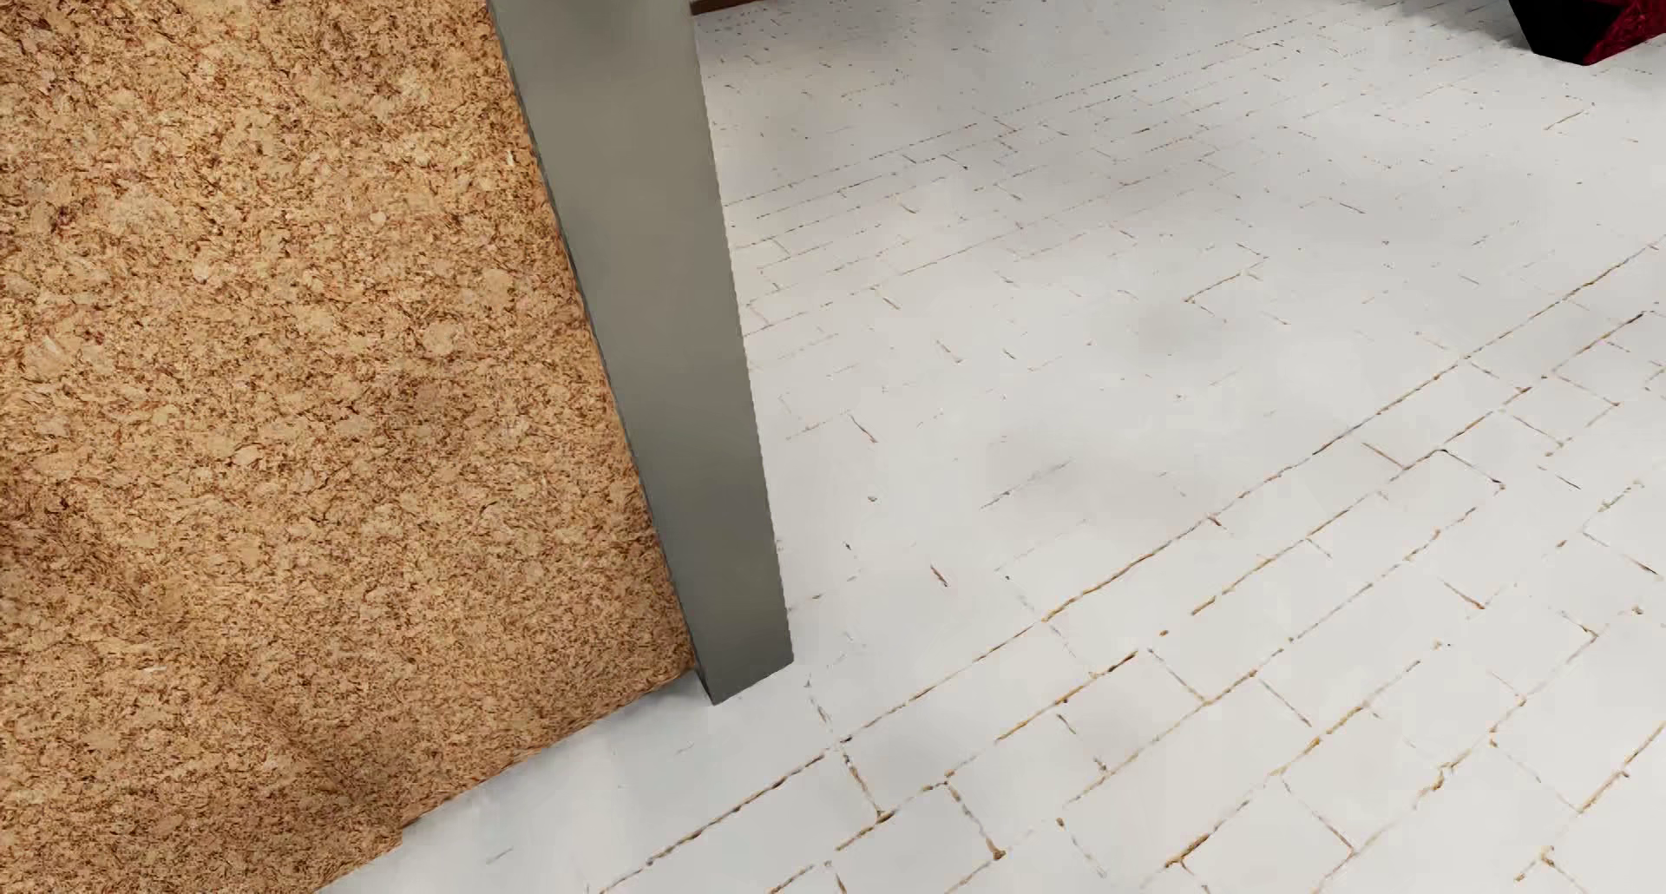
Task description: Move towards the armchair
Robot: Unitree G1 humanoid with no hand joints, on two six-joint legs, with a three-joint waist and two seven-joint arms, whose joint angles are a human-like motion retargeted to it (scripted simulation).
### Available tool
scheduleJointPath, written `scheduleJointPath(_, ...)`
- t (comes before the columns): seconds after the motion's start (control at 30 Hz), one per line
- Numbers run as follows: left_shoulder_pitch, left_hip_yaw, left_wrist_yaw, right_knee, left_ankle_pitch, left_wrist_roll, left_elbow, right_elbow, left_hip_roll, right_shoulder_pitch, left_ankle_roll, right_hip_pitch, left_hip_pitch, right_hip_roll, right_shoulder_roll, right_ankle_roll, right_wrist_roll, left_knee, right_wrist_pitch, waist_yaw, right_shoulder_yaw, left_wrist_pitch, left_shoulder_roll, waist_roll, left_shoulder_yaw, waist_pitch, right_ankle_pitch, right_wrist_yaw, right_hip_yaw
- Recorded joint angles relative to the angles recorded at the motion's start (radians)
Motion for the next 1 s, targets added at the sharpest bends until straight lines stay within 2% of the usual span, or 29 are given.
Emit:
scheduleJointPath(0.03,-0.002,0.0,0.0,-0.009,0.002,0.0,-0.013,-0.051,-0.019,-0.013,0.0,0.053,-0.023,-0.007,0.002,0.0,0.0,-0.15,0.0,0.01,-0.058,0.0,-0.002,-0.008,0.028,0.014,-0.034,0.0,0.0)
scheduleJointPath(0.07,-0.016,0.0,0.0,-0.017,0.053,0.0,-0.024,-0.099,-0.028,-0.024,0.0,0.099,-0.031,-0.009,0.004,0.0,0.0,-0.317,0.0,0.013,-0.101,0.0,-0.001,-0.01,0.043,0.027,-0.056,0.0,0.0)
scheduleJointPath(0.17,-0.052,0.0,0.0,-0.02,0.263,0.0,-0.081,-0.172,-0.028,-0.025,0.0,0.201,-0.059,-0.023,0.016,0.0,0.0,-0.646,0.0,-0.023,-0.143,0.0,0.019,-0.018,0.187,0.038,-0.097,0.0,0.0)
scheduleJointPath(0.23,-0.075,0.0,0.0,-0.021,0.292,0.0,-0.112,-0.143,-0.028,0.015,0.0,0.286,-0.054,-0.054,0.021,0.0,0.0,-0.637,0.0,-0.038,-0.101,0.0,0.045,-0.031,0.28,0.053,-0.084,0.0,0.0)
scheduleJointPath(0.27,-0.085,0.0,0.0,-0.018,0.336,0.0,-0.116,-0.101,-0.025,0.044,0.0,0.306,-0.055,-0.066,0.018,0.0,0.0,-0.603,0.0,-0.04,-0.058,0.0,0.055,-0.031,0.317,0.039,-0.057,0.0,0.0)
scheduleJointPath(0.3,-0.094,0.0,0.0,-0.01,0.353,0.0,-0.109,-0.032,-0.036,0.076,0.0,0.329,-0.042,-0.095,0.02,0.0,0.0,-0.562,0.0,-0.043,0.0,0.0,0.063,-0.046,0.33,0.03,0.0,0.0,0.0)
scheduleJointPath(0.37,-0.124,0.0,0.0,0.18,0.255,0.0,-0.071,0.131,-0.046,0.127,0.0,0.241,0.036,-0.146,0.027,0.0,0.0,-0.516,0.0,-0.048,0.163,0.0,0.077,-0.076,0.31,0.018,0.215,0.0,0.0)
scheduleJointPath(0.4,-0.139,0.0,0.0,0.385,0.189,0.0,-0.069,0.178,-0.045,0.129,0.0,0.086,0.062,-0.162,0.019,0.0,0.0,-0.513,0.0,-0.041,0.267,0.0,0.08,-0.088,0.314,-0.001,0.317,0.0,0.0)
scheduleJointPath(0.43,-0.147,0.0,0.0,0.6,0.136,0.0,-0.09,0.196,-0.047,0.117,0.0,-0.067,0.09,-0.15,0.006,0.0,0.0,-0.52,0.0,-0.07,0.346,0.0,0.089,-0.101,0.318,-0.001,0.368,0.0,0.0)
scheduleJointPath(0.47,-0.158,0.0,0.0,0.745,0.098,0.0,-0.103,0.186,-0.039,0.12,0.0,-0.21,0.096,-0.119,-0.008,0.0,0.0,-0.528,0.0,-0.118,0.327,0.0,0.09,-0.096,0.328,-0.014,0.367,0.0,0.0)
scheduleJointPath(0.5,-0.171,0.0,0.0,0.791,0.07,0.0,-0.112,0.158,-0.029,0.135,0.0,-0.323,0.115,-0.084,-0.021,0.0,0.0,-0.543,0.0,-0.163,0.276,0.0,0.09,-0.083,0.328,-0.021,0.353,0.0,0.0)
scheduleJointPath(0.53,-0.182,0.0,0.0,0.739,0.048,0.0,-0.122,0.125,-0.022,0.155,0.0,-0.394,0.159,-0.051,-0.03,0.0,0.0,-0.562,0.0,-0.194,0.223,0.0,0.094,-0.073,0.326,-0.02,0.341,0.0,0.0)
scheduleJointPath(0.57,-0.186,0.0,0.0,0.602,0.03,0.0,-0.138,0.097,-0.024,0.172,0.0,-0.431,0.221,-0.027,-0.03,0.0,0.0,-0.591,0.0,-0.224,0.178,0.0,0.098,-0.068,0.348,-0.014,0.373,0.0,0.0)
scheduleJointPath(0.63,-0.174,0.0,0.0,0.25,-0.011,0.0,-0.17,0.059,-0.07,0.207,0.0,-0.406,0.36,-0.037,-0.006,0.0,0.0,-0.641,0.0,-0.282,0.108,0.0,0.109,-0.093,0.408,0.02,0.515,0.0,0.0)
scheduleJointPath(0.67,-0.178,0.0,0.0,0.122,-0.037,0.0,-0.178,0.05,-0.089,0.217,0.0,-0.392,0.399,-0.041,0.014,0.0,0.0,-0.644,0.0,-0.305,0.103,0.0,0.115,-0.107,0.42,0.028,0.514,0.0,0.0)
scheduleJointPath(0.7,-0.188,0.0,0.0,0.049,-0.061,0.0,-0.181,0.044,-0.109,0.226,0.0,-0.379,0.433,-0.04,0.036,0.0,0.0,-0.648,0.0,-0.316,0.111,0.0,0.118,-0.117,0.419,0.03,0.398,0.0,0.0)
scheduleJointPath(0.73,-0.195,0.0,0.0,0.045,-0.079,0.0,-0.186,0.04,-0.125,0.234,0.0,-0.362,0.468,-0.038,0.054,0.0,0.0,-0.646,0.0,-0.316,0.131,0.0,0.117,-0.12,0.42,0.03,0.234,0.0,0.0)
scheduleJointPath(0.77,-0.19,0.0,0.0,0.064,-0.089,0.0,-0.196,0.036,-0.135,0.244,0.0,-0.356,0.497,-0.039,0.065,0.0,0.0,-0.637,0.0,-0.311,0.149,0.0,0.11,-0.118,0.427,0.023,0.202,0.0,0.0)
scheduleJointPath(0.83,-0.146,0.0,0.0,0.079,-0.079,0.0,-0.221,0.045,-0.126,0.262,0.0,-0.351,0.513,-0.033,0.076,0.0,0.0,-0.596,0.0,-0.315,0.17,0.0,0.088,-0.093,0.442,-0.023,0.213,0.0,0.0)
scheduleJointPath(0.9,-0.123,0.0,0.0,0.059,0.034,0.0,-0.172,0.097,-0.064,0.237,0.0,-0.324,0.453,0.017,0.073,0.0,0.0,-0.426,0.0,-0.285,0.201,0.0,0.056,-0.041,0.369,-0.047,0.254,0.0,0.0)
scheduleJointPath(0.97,-0.104,0.0,0.0,0.072,0.232,0.0,-0.129,0.092,0.03,0.181,0.0,-0.265,0.255,0.031,0.044,0.0,0.0,-0.077,0.0,-0.217,0.183,0.0,0.039,-0.017,0.271,-0.067,0.069,0.0,0.0)
scheduleJointPath(1.0,-0.098,0.0,0.0,0.065,0.235,0.0,-0.107,0.081,0.054,0.139,0.0,-0.22,0.179,0.038,0.033,0.0,0.0,0.053,0.0,-0.166,0.15,0.0,0.036,-0.02,0.221,-0.057,0.024,0.0,0.0)
